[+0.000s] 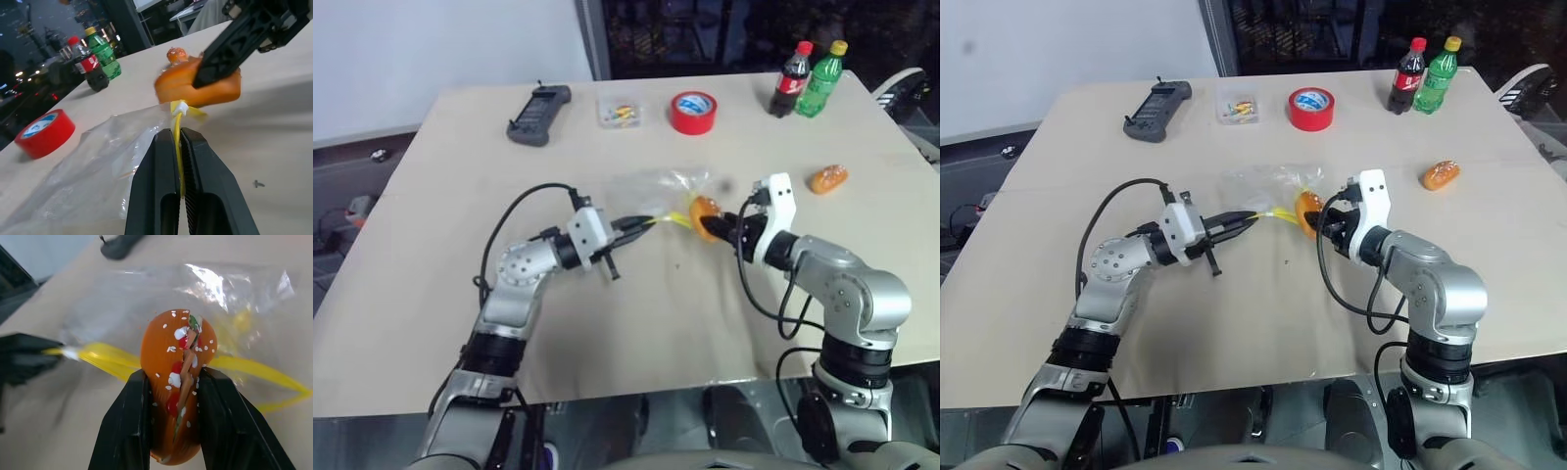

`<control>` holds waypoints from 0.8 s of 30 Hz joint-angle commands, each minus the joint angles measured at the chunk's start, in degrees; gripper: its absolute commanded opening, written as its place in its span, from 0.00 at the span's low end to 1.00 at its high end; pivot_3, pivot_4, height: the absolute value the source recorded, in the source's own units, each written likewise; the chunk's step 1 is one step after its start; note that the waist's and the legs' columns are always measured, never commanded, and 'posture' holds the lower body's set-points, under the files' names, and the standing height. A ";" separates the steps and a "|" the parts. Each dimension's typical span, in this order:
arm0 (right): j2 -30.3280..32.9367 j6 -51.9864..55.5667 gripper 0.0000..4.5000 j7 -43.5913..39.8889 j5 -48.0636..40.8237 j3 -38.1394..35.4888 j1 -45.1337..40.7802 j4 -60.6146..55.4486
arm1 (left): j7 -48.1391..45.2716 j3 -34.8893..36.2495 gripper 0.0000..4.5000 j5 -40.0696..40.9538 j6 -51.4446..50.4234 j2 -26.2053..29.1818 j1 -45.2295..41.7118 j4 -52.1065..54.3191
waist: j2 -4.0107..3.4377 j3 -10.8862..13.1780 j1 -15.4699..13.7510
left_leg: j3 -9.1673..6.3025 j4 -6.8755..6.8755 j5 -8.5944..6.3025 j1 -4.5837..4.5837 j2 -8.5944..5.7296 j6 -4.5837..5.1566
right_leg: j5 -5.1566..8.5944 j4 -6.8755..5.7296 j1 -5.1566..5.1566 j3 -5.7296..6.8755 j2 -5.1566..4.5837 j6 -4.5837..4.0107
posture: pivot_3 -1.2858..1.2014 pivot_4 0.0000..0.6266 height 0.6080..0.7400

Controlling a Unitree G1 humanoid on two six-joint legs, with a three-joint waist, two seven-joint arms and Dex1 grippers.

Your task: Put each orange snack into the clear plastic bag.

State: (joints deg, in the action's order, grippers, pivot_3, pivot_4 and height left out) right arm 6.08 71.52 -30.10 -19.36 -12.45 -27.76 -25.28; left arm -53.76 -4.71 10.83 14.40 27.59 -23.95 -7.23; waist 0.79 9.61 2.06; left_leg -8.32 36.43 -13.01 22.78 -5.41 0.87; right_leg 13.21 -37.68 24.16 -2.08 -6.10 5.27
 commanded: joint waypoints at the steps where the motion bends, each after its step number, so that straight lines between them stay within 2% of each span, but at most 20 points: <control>1: 1.88 3.16 0.28 -0.42 -5.76 -4.05 -0.10 -5.18 | 1.51 2.15 0.00 1.04 -1.41 0.98 0.68 3.10 | 0.00 0.00 -0.02 | -0.01 0.00 0.00 0.00 0.00 0.00 | 0.00 0.00 0.00 0.01 0.00 0.00 | 0.52 0.24 1.00; 5: 4.78 6.98 0.28 -1.00 -10.84 -5.90 2.39 -9.48 | 1.81 2.63 0.00 1.47 -2.78 1.40 1.07 4.00 | 0.00 0.00 -0.07 | 0.00 0.00 -0.01 0.01 0.01 0.01 | 0.00 0.02 -0.01 0.01 0.00 0.00 | 0.52 0.24 1.00; 9: 5.72 6.49 0.28 0.75 -12.21 -4.72 3.53 -8.60 | 1.63 2.77 0.00 1.87 -3.35 1.45 0.90 4.56 | 0.00 0.00 0.12 | 0.03 0.00 -0.01 -0.02 0.02 0.01 | 0.00 0.00 -0.01 0.01 0.00 0.01 | 0.52 0.24 1.00; 15: 4.37 2.17 0.28 3.74 -11.71 -2.56 2.31 -2.73 | -1.54 1.72 0.00 2.62 -1.85 1.89 1.64 6.65 | 0.00 0.00 0.10 | 0.03 0.00 0.00 -0.02 0.02 0.01 | 0.00 -0.02 -0.01 0.01 0.01 0.01 | 0.52 0.24 1.00; 24: 3.44 -2.79 0.28 2.51 -13.93 -0.46 -2.95 12.23 | -8.45 -0.49 0.00 3.32 0.88 4.55 5.92 9.09 | -0.02 0.01 0.20 | 0.06 -0.02 0.00 -0.03 0.03 0.01 | 0.00 -0.01 0.00 -0.02 0.02 0.00 | 0.52 0.24 1.00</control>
State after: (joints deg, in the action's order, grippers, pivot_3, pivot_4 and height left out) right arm 10.01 70.34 -26.73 -31.50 -12.86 -29.25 -14.41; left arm -61.25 -5.53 12.79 14.06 31.24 -18.11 -0.51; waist 0.77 9.62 2.26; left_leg -8.27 36.41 -13.02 22.75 -5.37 0.88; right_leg 13.21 -37.69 24.16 -2.10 -6.07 5.27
